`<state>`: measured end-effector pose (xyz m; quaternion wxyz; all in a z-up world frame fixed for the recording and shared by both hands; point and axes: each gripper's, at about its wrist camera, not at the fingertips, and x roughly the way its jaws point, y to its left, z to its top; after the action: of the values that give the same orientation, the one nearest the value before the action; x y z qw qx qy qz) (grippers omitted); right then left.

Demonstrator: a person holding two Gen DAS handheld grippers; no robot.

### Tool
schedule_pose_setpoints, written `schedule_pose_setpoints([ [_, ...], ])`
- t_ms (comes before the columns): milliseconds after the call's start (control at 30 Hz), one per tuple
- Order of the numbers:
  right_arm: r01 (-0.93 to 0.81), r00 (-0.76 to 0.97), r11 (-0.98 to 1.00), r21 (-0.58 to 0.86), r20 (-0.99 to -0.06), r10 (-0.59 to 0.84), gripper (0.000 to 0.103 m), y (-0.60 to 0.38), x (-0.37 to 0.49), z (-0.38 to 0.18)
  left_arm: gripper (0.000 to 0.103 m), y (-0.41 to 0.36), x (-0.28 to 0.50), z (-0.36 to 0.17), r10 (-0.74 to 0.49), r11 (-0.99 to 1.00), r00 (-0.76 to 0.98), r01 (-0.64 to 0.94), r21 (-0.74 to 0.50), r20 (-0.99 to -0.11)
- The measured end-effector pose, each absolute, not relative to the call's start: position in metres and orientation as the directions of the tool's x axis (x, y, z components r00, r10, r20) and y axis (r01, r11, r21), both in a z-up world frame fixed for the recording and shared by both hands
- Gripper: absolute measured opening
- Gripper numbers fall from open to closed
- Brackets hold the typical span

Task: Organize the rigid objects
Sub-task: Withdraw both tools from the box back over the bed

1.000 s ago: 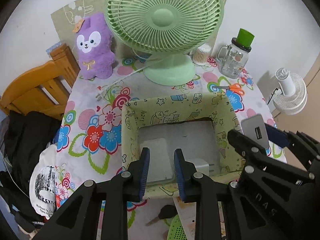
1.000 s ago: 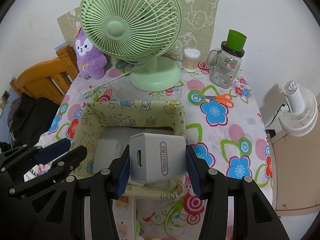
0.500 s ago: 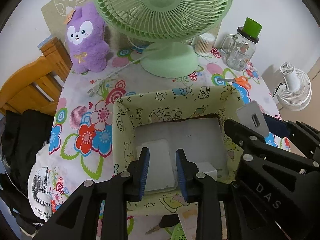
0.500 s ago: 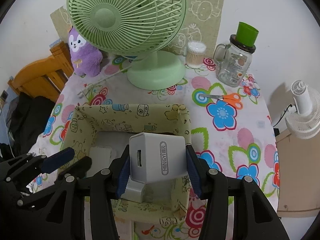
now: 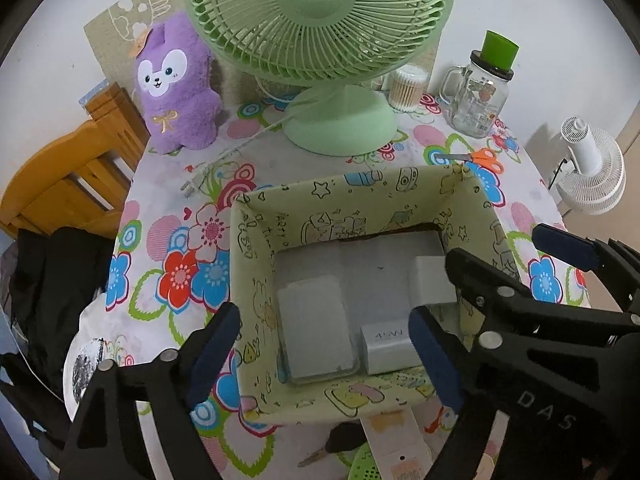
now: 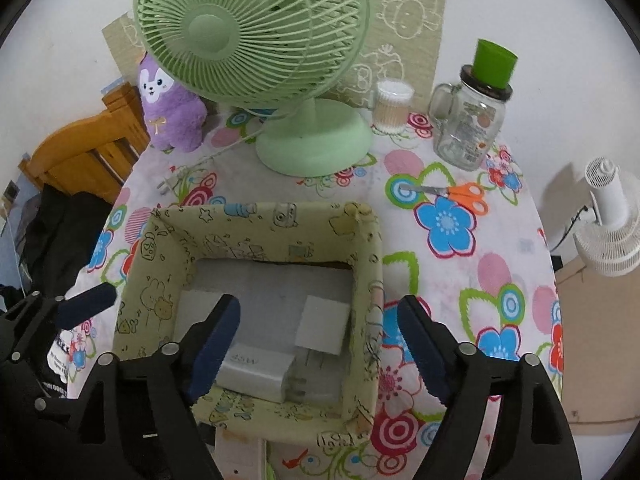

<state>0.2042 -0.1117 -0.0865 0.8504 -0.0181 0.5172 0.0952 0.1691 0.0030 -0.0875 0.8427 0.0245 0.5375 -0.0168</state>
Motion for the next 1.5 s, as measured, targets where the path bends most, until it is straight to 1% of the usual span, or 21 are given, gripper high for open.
schedule_pose_setpoints([
  [100, -0.168, 0.442, 0.983, 0.068, -0.886, 0.137, 0.086, -0.117, 0.198, -0.088, 0.094, 0.003, 0.162, -0.087, 0.0, 0.998, 0.421, 0.055, 0.025, -0.907],
  [300, -0.156, 0.445, 0.985, 0.068, -0.886, 0.132, 0.087, -0.123, 0.182, -0.084, 0.097, 0.004, 0.146, -0.082, -0.001, 0.999, 0.429, 0.048, 0.022, -0.903],
  [933, -0.179, 0.491, 0.981, 0.074, -0.857, 0.154, 0.087, -0.126, 0.13, -0.058, 0.098, 0.013, 0.099, -0.063, 0.01, 1.0, 0.462, 0.018, 0.021, -0.887],
  [1500, -0.203, 0.494, 0.977, 0.064, -0.855, 0.159, 0.087, -0.117, 0.096, -0.059, 0.097, 0.023, 0.069, -0.069, -0.002, 1.0, 0.462, 0.016, 0.005, -0.887],
])
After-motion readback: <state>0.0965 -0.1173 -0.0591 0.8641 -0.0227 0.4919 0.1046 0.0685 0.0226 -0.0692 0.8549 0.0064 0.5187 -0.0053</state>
